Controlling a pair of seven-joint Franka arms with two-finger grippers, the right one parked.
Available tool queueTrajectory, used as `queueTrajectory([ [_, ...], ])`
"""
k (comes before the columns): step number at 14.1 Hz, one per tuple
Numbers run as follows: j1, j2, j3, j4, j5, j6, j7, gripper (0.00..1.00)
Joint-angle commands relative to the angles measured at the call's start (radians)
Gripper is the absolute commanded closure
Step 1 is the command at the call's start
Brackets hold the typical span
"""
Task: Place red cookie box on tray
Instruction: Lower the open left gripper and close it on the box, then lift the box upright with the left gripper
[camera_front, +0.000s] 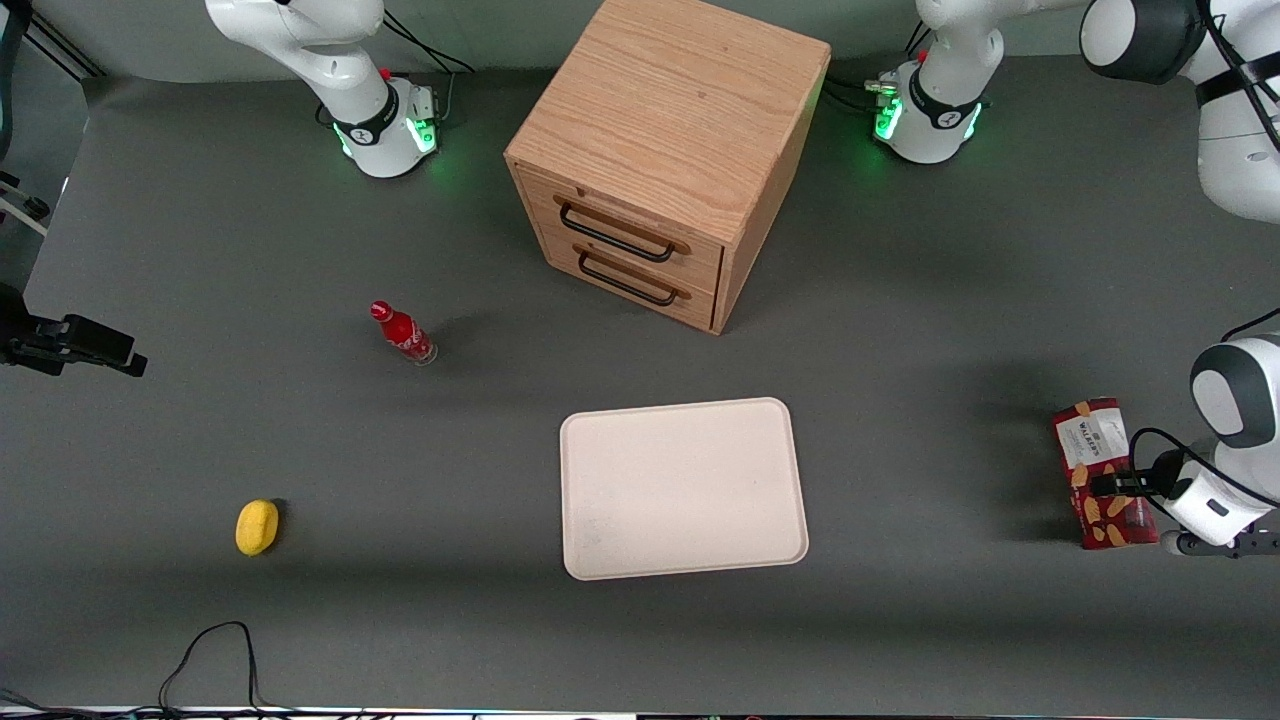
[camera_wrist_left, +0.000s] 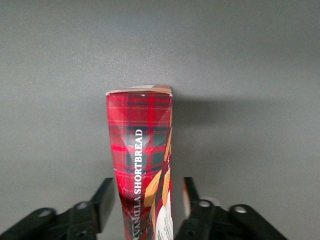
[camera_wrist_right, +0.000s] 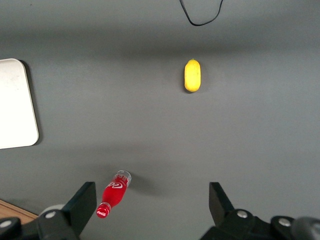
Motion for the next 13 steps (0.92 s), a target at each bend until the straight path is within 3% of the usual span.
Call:
queueTrajectory([
  [1,-0.002,-0.025,0.006,-0.024,0.003,-0.014,-0.009,1.0],
  [6,-0.01,-0.035,0.008,-0.004,0.003,-0.046,-0.009,1.0],
  [13,-0.015,-0.094,0.006,0.333,0.001,-0.507,0.002,1.0],
])
